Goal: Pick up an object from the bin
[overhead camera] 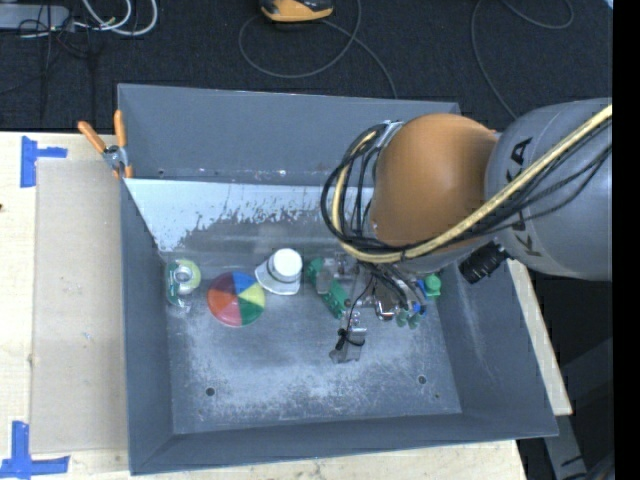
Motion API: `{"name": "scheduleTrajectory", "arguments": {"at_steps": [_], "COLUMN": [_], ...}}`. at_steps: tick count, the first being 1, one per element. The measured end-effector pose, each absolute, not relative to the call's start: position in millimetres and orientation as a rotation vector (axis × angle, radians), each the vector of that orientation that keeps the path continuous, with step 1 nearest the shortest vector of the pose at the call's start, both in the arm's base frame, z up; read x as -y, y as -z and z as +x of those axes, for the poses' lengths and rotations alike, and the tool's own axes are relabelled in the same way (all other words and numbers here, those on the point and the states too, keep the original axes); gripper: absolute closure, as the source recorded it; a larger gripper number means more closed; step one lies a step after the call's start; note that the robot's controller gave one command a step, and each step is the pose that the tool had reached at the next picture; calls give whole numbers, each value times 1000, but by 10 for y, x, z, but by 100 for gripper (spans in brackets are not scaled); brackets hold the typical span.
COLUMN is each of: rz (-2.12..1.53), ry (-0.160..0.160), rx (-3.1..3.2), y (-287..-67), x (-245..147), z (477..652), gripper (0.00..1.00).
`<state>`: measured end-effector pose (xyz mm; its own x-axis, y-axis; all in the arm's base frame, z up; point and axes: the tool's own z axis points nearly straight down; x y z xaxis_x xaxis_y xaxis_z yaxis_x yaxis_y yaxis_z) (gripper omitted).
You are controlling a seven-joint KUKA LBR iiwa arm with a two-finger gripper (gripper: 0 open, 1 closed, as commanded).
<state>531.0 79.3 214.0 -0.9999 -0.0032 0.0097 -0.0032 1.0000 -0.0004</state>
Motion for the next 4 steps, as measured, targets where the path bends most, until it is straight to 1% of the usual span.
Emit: {"name": "scheduleTrajectory", "arguments": {"at_steps": [1, 2, 3, 4], "rz": [0, -209, -140, -121], "ry": [0, 0, 1, -1], "rx": [3140, 3133, 3137, 3146], "y": [-2183, -1596, -892, -753], "x": [-787, -963, -309, -242], "z": [5326, 5669, 5844, 6035], "gripper": [0, 0, 0, 0]}}
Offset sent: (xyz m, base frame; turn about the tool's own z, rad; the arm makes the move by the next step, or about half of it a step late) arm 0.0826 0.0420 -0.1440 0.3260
